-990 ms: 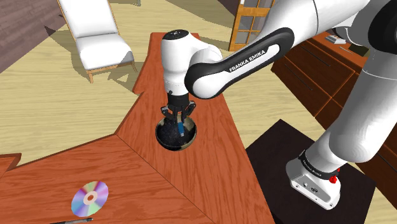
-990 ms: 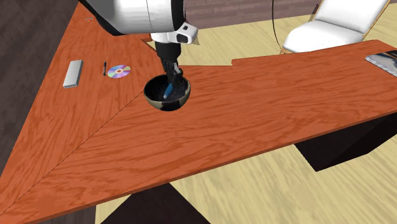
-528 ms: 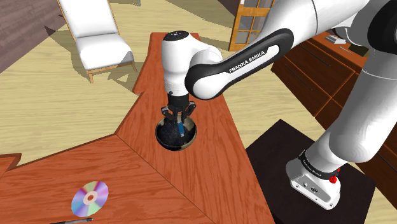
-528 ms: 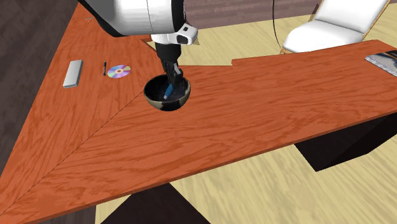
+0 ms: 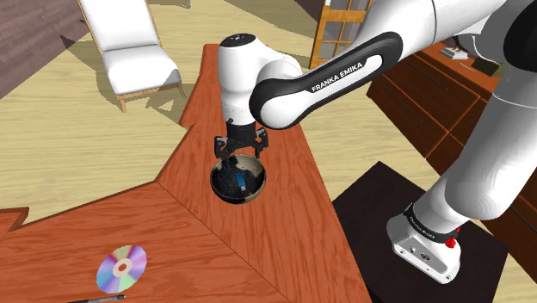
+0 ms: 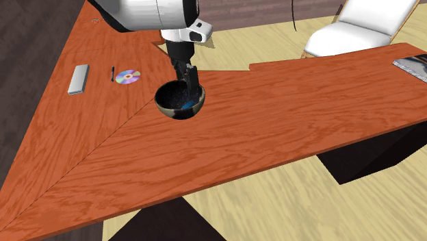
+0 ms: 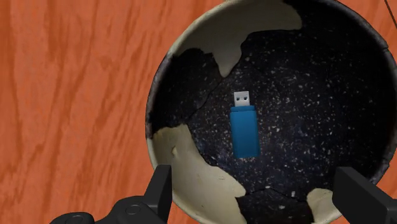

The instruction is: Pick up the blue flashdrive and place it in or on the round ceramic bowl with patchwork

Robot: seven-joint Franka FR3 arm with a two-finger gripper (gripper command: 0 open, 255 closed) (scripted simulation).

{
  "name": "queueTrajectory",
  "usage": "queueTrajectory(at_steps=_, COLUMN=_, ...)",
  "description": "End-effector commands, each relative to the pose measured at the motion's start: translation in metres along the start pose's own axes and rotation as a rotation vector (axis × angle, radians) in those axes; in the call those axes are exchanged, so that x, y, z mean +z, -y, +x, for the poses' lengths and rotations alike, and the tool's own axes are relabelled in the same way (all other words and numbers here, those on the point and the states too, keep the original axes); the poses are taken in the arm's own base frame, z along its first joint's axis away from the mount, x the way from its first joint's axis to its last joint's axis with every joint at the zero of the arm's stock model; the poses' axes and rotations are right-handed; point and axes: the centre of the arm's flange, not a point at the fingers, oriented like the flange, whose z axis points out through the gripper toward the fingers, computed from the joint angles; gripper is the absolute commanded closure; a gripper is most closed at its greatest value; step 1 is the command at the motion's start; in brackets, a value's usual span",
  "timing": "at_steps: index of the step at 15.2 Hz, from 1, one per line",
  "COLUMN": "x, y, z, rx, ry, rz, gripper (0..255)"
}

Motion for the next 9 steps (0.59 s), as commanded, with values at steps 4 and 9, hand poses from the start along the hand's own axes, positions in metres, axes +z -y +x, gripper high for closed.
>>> queueTrajectory(at_steps=4, x=-0.035, y=0.000, z=0.000, rx=0.000, ry=0.000, rz=0.000, gripper=0)
queueTrajectory(at_steps=9, x=-0.035, y=0.000, z=0.000, rx=0.000, ry=0.000, rz=0.000, gripper=0)
